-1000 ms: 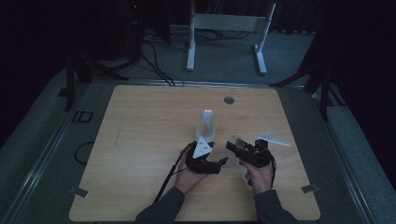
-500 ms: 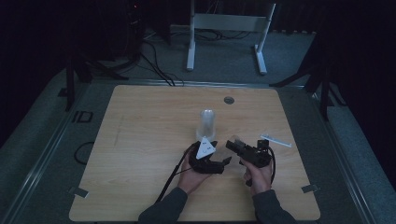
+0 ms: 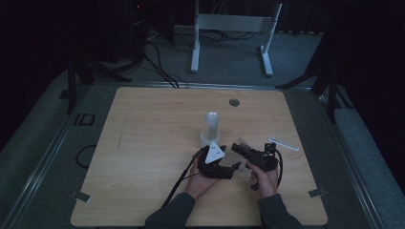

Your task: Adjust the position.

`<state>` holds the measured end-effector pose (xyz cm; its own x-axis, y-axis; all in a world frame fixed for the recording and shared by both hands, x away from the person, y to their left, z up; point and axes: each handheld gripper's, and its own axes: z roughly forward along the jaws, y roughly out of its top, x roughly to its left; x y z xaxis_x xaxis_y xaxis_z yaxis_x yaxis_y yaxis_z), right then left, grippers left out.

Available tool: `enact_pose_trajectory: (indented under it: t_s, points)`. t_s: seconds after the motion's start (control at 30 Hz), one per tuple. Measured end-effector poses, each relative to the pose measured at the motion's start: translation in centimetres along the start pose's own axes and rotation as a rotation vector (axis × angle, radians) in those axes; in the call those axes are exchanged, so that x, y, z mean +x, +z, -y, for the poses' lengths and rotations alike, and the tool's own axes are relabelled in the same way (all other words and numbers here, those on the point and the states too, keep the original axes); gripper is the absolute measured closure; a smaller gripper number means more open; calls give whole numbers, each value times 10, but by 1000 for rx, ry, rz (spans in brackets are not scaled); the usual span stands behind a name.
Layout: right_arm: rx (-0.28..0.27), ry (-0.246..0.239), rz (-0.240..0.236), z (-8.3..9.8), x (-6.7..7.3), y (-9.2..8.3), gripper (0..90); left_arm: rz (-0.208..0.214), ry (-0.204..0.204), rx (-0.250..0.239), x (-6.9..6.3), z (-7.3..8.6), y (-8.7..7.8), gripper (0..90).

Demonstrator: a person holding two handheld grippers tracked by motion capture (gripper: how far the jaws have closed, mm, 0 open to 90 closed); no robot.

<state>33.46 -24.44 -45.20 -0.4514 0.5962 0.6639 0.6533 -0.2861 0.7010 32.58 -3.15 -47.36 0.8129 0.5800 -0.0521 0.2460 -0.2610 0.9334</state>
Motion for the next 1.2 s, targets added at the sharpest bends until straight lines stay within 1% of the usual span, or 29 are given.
enact_pose_trajectory:
  t_s: [0.07, 0.23, 0.3, 0.43, 0.57, 0.7, 0.83, 1.03, 1.07, 1.2]
  points:
    - [-2, 13, -11, 0, -1, 0, 409, -3, -1, -1, 0, 0, 1, 201]
    - [-2, 23, -18, 0, -2, -1, 413, -9, -2, 2, 0, 1, 2, 202]
    - [-8, 32, -28, 0, -2, -1, 414, -7, -7, 5, 1, 1, 2, 202]
    - [-9, 32, -40, 0, -2, -1, 414, -11, -4, 11, 1, 2, 3, 203]
    - [-6, 30, -37, 0, -3, -1, 414, -19, -5, 12, 0, 3, 2, 253]
    - [0, 29, -37, 0, -3, -1, 405, -17, 5, 14, -1, 2, 1, 271]
    - [1, 32, -36, -1, -3, -1, 374, -14, 12, 12, -2, 2, 0, 282]
    - [10, 19, -34, -2, -3, -1, 339, -13, 20, 11, -3, 1, -1, 286]
    - [14, 8, -33, -2, -2, -1, 326, -14, 17, 12, -2, 1, -2, 287]
    - [25, -8, -30, -2, 0, -2, 301, -16, 9, 11, 0, 1, -4, 287]
